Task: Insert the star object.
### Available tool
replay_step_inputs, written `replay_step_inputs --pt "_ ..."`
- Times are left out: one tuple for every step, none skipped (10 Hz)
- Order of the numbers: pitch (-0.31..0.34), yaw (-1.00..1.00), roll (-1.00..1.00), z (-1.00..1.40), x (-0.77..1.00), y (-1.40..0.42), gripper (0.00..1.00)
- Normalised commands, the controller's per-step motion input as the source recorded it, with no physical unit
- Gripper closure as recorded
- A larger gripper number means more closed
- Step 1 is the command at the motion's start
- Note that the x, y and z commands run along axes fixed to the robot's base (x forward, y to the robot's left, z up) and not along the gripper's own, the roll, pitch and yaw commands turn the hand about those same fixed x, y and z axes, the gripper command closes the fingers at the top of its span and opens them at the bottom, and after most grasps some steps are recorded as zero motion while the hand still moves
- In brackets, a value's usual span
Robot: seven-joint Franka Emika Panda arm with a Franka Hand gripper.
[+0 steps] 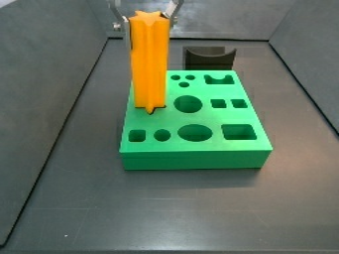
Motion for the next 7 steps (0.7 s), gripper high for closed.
replay_step_inputs --pt "0.034 -0.17 0.01 -0.17 0.27 0.00 1.00" --pt "0.000 -0.33 -0.01 -0.19 0.23 -0.02 1.00" --pt "-0.047 -0.30 -0.13 -0.21 0.07 0.00 1.00" --pt "-0.064 -0.21 -0.13 -0.23 0.00 0.00 1.00" --pt "-0.060 -0.17 -0.07 -0.27 0.00 0.00 1.00" --pt "-0.071 -0.09 -0.01 -0.37 0.00 0.00 1.00" --pt "-0.087 -0.03 -0.01 -0.43 0.00 0.00 1.00"
